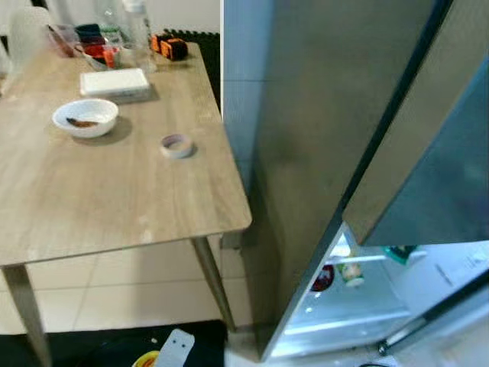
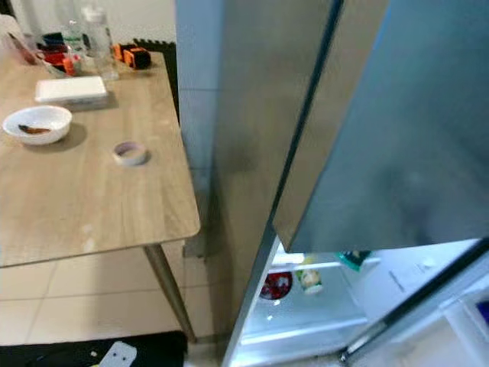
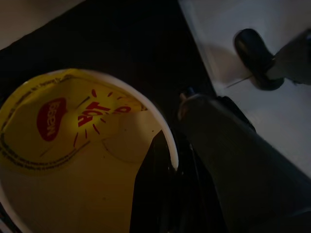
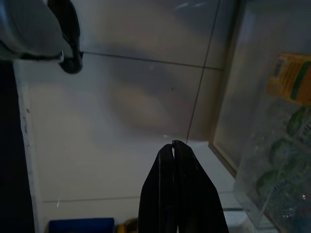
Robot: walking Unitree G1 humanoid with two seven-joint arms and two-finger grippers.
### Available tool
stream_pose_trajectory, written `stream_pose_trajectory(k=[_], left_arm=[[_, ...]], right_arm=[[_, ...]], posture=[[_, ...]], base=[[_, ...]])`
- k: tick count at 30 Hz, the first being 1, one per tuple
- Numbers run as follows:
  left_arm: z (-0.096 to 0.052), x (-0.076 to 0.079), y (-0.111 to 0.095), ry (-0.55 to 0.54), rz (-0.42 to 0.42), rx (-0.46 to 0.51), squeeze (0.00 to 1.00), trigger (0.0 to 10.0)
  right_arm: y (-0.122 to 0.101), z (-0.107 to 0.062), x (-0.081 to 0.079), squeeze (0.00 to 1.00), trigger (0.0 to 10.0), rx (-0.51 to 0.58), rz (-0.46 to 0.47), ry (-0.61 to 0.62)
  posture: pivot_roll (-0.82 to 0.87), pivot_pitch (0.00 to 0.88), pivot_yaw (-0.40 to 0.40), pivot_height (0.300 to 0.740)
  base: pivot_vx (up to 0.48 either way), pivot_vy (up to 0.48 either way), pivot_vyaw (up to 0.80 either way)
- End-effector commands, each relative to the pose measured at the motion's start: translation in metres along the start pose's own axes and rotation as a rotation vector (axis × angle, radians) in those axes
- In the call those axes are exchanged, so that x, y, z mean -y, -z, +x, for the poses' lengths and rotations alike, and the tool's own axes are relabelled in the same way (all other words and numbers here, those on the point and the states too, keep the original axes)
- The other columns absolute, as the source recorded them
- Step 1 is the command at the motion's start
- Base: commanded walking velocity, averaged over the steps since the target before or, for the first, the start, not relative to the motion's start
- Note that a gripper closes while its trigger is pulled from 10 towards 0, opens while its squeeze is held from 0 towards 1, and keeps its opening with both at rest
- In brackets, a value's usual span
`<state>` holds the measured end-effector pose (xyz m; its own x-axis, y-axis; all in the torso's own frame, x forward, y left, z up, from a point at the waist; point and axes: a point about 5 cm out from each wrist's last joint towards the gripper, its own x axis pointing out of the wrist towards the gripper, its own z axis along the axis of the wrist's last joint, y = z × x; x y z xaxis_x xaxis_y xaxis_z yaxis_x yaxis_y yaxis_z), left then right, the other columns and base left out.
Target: Restocking fridge
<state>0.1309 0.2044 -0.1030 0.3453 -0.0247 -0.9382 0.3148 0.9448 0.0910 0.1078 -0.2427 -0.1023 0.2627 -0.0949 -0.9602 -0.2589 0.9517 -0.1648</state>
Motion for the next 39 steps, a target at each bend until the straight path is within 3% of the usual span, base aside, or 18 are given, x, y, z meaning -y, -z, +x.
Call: stream_pose_trajectory(k=[1,24,39], left_arm=[[0.0006,0.0054,0.0026,0.018,0.012,-0.017,0.0,10.0],[0.0007,0.0058,0.0025,0.028,0.006,-0.02,0.0,10.0],[0.0007,0.0053,0.0018,0.022,-0.009,-0.017,0.0,10.0]], right_arm=[[-0.0041,-0.0003,0.0029,0.0,10.0,0.015,-0.006,0.005],[-0.0117,0.0003,0.0011,0.0,10.0,0.022,-0.02,0.002],[-0.013,0.0005,0.0,0.0,10.0,0.024,-0.024,-0.001]], posture=[[-0.02,0.0,-0.062,0.74],[-0.02,0.0,-0.059,0.74],[-0.02,0.0,-0.059,0.74]], base=[[0.0,-0.304,0.0],[0.0,-0.455,0.0],[0.0,0.0,0.0]])
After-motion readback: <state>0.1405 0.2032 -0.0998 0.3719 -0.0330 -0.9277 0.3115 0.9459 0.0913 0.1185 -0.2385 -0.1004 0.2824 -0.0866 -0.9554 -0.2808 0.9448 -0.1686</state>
